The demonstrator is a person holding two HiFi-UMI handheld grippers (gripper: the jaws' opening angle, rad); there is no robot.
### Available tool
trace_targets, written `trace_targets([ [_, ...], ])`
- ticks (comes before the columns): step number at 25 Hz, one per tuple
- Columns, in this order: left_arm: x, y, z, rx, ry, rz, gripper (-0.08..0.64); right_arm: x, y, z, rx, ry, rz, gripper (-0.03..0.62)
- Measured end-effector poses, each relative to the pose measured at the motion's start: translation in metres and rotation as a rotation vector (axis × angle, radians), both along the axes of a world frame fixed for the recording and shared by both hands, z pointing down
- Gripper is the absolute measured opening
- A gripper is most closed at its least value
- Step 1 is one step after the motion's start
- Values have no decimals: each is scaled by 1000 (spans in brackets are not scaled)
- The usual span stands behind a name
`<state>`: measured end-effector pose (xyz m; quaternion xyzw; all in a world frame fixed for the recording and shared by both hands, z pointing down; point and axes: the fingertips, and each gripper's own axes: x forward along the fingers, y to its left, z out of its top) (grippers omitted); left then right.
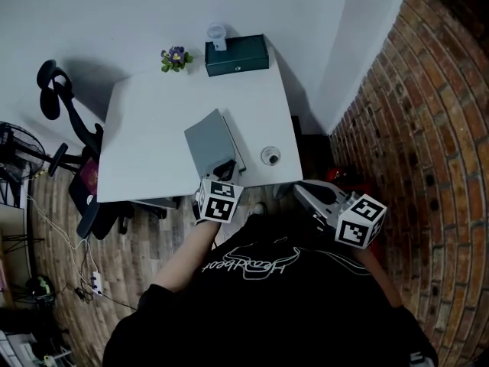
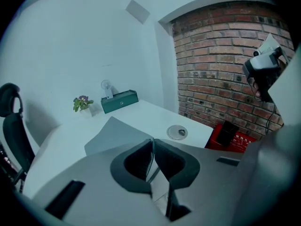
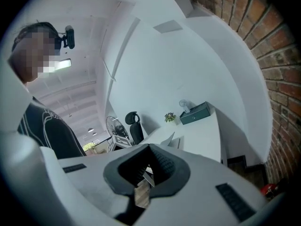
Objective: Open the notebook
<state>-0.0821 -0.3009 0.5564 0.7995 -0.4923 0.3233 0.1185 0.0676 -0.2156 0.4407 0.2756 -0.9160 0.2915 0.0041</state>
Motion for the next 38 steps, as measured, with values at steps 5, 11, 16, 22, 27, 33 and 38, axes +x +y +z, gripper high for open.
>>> trace_targets([
  [5, -9, 4, -16, 38, 7, -29, 44, -5, 5, -5, 19, 4, -23, 2],
  [11, -25, 12, -36, 71, 28, -74, 44, -13, 12, -9, 29, 10, -46, 2],
  [16, -42, 21, -50, 103, 37, -123, 43, -24, 19, -9, 32, 4, -84, 2],
  [22, -68, 32, -63, 124, 82, -195, 43, -36, 28, -13, 43, -2, -119, 2],
  [27, -93, 49, -69, 128, 109, -269, 43, -44, 39, -10, 31, -1, -146, 2],
  [33, -128, 63, -70, 137, 151, -365, 43, -52, 48, 1, 0, 1, -170, 2],
  [38, -150, 70, -65, 129, 198, -422, 43, -57, 49, -1, -1, 14, -163, 2],
])
